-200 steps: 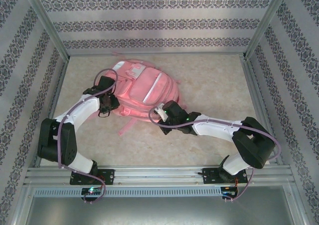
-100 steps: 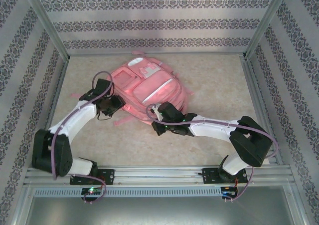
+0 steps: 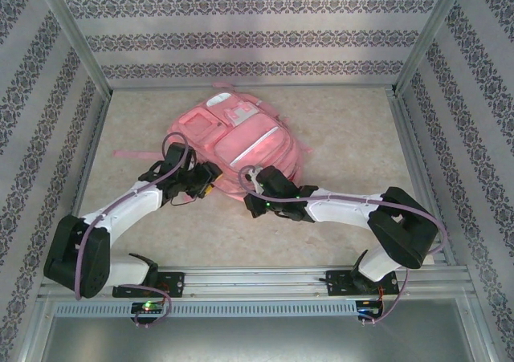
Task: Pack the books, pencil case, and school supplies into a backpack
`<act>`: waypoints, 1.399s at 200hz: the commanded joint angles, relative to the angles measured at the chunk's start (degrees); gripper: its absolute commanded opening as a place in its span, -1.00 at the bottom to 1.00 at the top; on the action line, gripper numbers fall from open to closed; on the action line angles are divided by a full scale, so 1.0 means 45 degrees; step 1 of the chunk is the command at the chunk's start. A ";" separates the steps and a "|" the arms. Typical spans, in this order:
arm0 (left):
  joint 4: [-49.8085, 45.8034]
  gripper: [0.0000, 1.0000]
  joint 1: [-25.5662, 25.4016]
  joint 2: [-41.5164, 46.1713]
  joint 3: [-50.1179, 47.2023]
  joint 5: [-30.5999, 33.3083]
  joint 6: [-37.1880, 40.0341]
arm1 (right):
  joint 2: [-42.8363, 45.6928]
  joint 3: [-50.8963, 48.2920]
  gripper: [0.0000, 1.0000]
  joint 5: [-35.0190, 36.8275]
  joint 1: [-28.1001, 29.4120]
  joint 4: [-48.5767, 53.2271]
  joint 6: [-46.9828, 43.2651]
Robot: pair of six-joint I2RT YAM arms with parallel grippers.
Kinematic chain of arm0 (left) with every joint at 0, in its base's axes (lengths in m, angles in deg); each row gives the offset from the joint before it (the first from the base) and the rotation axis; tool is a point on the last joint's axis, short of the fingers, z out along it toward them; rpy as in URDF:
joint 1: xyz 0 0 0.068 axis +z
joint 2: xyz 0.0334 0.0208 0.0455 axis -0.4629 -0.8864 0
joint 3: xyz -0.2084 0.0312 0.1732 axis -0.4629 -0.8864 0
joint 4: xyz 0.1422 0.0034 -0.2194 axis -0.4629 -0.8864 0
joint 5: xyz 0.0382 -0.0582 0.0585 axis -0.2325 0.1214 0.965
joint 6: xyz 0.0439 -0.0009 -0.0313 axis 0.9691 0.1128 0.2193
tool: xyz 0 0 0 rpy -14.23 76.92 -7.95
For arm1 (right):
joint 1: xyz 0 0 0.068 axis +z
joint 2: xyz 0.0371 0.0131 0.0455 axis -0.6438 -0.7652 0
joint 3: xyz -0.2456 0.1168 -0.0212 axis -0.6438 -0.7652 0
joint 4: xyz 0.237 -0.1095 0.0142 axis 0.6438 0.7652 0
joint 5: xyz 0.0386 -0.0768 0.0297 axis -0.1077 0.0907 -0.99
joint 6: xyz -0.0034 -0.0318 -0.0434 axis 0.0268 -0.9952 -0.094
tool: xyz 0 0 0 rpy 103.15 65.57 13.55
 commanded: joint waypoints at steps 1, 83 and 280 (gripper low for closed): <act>0.1709 -0.02 -0.0439 -0.0241 0.0441 -0.0577 -0.0469 | -0.0031 -0.0205 -1.00 -0.0121 0.0102 -0.0851 0.0307; 0.1548 -0.20 -0.0432 -0.1176 0.0806 -0.0538 -0.0140 | -0.0010 -0.0242 -1.00 -0.0116 0.0004 -0.0786 0.0535; -0.1667 -0.52 0.0985 -0.1212 0.0863 0.1122 0.1483 | 0.1922 -0.1346 -1.00 0.0828 -0.1293 0.2400 -0.1859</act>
